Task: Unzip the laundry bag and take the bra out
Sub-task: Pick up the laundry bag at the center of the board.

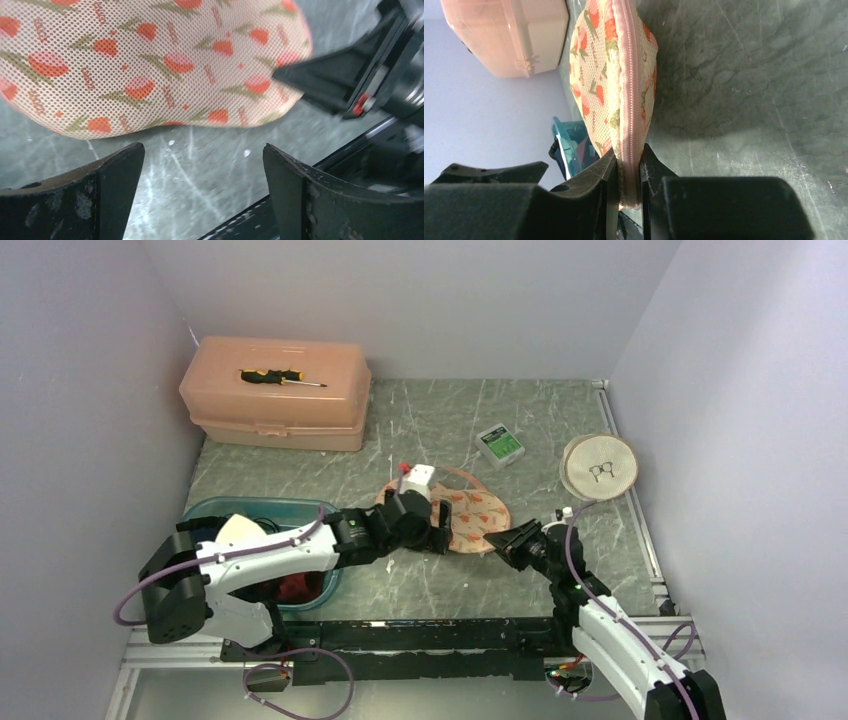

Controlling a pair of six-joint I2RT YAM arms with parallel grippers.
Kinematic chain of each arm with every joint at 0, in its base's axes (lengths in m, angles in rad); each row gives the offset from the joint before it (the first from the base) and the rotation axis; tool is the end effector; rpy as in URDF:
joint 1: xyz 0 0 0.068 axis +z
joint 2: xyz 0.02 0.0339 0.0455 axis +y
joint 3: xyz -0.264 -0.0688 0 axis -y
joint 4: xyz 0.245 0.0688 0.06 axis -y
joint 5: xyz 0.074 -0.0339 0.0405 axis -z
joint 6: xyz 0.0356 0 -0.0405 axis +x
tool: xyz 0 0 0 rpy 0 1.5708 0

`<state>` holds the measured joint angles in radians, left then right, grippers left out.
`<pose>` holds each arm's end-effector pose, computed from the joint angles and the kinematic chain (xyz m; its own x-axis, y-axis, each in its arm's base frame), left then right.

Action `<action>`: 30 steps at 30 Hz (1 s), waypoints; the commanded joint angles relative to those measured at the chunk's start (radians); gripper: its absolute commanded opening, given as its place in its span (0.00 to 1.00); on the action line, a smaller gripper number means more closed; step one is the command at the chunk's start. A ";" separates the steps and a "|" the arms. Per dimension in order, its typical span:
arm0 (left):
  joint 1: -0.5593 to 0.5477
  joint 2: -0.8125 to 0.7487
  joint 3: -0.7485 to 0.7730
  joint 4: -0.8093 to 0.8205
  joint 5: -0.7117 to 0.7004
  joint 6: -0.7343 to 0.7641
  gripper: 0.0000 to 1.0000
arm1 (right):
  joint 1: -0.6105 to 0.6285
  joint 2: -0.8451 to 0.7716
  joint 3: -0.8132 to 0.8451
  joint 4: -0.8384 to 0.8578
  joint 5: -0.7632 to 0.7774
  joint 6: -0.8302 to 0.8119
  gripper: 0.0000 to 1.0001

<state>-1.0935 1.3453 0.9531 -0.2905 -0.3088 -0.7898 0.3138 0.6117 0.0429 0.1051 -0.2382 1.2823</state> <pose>0.1447 -0.2562 0.2645 -0.7281 -0.0651 -0.6824 0.3136 0.8535 -0.4161 0.1303 0.0511 0.1351 -0.6010 0.7844 -0.1533 0.2654 0.3768 0.8875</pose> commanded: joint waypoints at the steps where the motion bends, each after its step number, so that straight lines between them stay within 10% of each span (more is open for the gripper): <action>1: -0.093 0.073 0.061 -0.182 -0.172 0.290 0.94 | -0.048 -0.003 0.040 0.022 -0.096 -0.023 0.22; 13: -0.286 0.249 0.134 -0.224 -0.319 0.762 0.94 | -0.094 -0.027 0.119 -0.099 -0.139 -0.152 0.24; 23: -0.305 0.192 -0.027 0.121 -0.372 1.092 0.94 | -0.099 -0.041 0.118 -0.100 -0.172 -0.153 0.25; 30: -0.290 0.081 0.056 0.046 -0.318 0.600 0.94 | -0.100 -0.056 0.124 -0.127 -0.141 -0.204 0.29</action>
<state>-1.3945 1.5314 0.9165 -0.2512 -0.6453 0.1371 0.2176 0.5735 0.1246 -0.0166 -0.3832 1.1259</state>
